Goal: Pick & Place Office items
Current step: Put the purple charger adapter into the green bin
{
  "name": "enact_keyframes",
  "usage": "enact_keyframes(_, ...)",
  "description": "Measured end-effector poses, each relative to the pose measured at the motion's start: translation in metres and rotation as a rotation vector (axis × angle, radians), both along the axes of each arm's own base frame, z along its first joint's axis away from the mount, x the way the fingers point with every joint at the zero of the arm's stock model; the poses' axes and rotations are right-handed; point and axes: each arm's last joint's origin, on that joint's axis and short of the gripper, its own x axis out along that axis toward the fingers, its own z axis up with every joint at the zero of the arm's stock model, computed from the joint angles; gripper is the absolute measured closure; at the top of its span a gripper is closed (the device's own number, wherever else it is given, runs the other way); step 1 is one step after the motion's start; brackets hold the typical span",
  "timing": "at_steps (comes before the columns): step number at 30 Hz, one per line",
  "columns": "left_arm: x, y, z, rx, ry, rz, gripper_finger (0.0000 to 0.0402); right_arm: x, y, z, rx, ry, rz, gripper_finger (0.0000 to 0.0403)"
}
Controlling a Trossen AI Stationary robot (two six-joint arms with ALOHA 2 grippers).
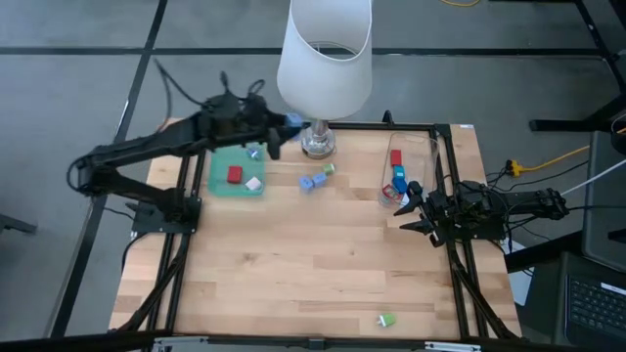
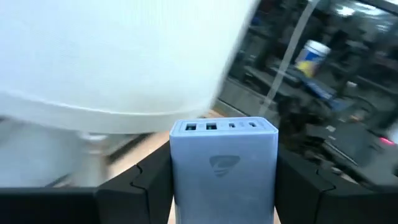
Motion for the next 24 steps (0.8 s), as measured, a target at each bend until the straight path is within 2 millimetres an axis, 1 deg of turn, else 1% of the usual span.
enact_keyframes(2,-0.015,-0.003,0.004,0.004,0.024,0.051,0.0200,0.000,0.000,0.000,0.000,0.000,0.000,0.0211)
enact_keyframes(4,-0.032,-0.007,0.002,-0.018,0.103,0.112,0.0200,0.000,0.000,0.000,0.000,0.000,0.000,0.0211)
enact_keyframes(7,-0.053,-0.015,-0.015,-0.094,0.318,0.214,0.0200,0.000,0.000,0.000,0.000,0.000,0.000,0.0211)
enact_keyframes(11,-0.077,-0.024,-0.038,-0.146,0.630,0.319,0.0200,0.000,0.000,0.000,0.000,0.000,0.001,0.0211)
enact_keyframes(13,-0.084,-0.025,-0.044,-0.140,0.730,0.347,0.0200,0.000,0.000,0.000,0.000,0.000,0.001,0.0211)
enact_keyframes(15,-0.085,-0.022,-0.054,-0.140,0.784,0.370,0.0200,0.000,0.000,0.000,0.000,0.000,0.000,0.0211)
enact_keyframes(18,-0.089,-0.014,-0.080,-0.159,0.881,0.383,0.0200,0.000,0.000,0.000,0.000,0.000,0.000,0.0211)
enact_keyframes(20,-0.088,-0.006,-0.106,-0.201,0.924,0.371,0.0200,0.000,0.000,0.000,0.000,0.000,0.001,0.0211)
enact_keyframes(22,-0.087,0.003,-0.135,-0.254,0.917,0.338,0.0200,0.000,0.000,0.000,0.000,0.000,0.000,0.0211)
enact_keyframes(24,-0.085,0.011,-0.160,-0.299,0.856,0.309,0.0200,0.000,0.000,0.000,0.000,0.000,0.001,0.0211)
